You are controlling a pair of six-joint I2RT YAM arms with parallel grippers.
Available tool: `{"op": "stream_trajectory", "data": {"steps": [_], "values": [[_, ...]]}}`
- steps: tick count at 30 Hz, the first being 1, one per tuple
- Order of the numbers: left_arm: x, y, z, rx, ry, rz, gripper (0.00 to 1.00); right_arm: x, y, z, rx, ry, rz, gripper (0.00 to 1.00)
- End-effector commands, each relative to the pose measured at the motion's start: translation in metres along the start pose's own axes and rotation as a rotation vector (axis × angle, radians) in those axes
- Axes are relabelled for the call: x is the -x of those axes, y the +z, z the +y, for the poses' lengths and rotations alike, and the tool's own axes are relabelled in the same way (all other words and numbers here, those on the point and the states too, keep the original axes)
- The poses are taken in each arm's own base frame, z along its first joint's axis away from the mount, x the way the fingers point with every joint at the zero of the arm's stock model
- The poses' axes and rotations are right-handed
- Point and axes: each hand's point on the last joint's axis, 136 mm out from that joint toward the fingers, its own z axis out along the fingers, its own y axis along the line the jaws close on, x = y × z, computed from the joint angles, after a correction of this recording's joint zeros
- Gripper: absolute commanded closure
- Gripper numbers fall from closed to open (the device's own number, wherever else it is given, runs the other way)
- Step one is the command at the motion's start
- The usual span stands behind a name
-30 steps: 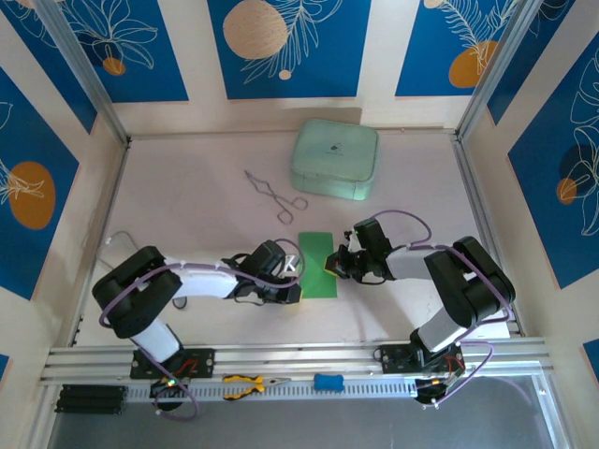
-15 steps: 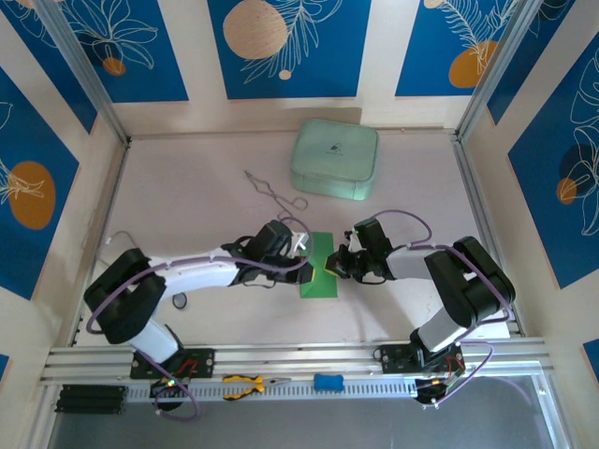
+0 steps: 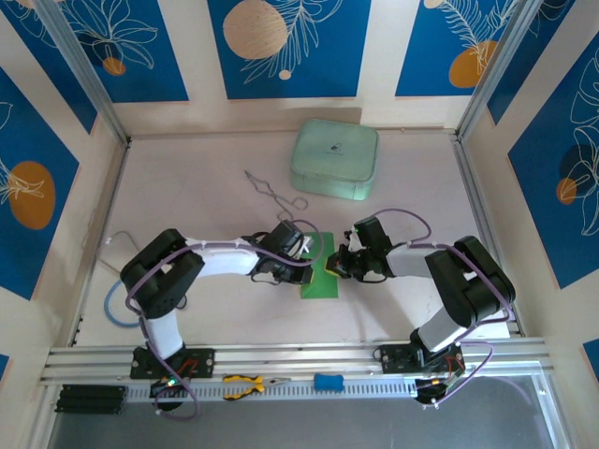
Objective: Fold a paper plane with a square sheet of paper (pick it up from the middle)
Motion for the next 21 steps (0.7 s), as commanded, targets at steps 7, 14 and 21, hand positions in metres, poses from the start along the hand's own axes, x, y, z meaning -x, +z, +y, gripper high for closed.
{"op": "stream_trajectory", "data": {"steps": [7, 14, 21], "values": [[-0.027, 0.009, 0.023, 0.021, -0.140, 0.033, 1.00, -0.005, -0.051, 0.015, -0.073, -0.030, -0.078, 0.66], [-0.022, 0.002, 0.016, 0.013, -0.176, -0.007, 1.00, -0.033, -0.066, -0.002, -0.082, 0.054, -0.100, 0.51], [-0.018, -0.003, 0.010, -0.005, -0.164, -0.027, 1.00, -0.054, -0.056, 0.008, -0.045, 0.041, -0.042, 0.55]]}}
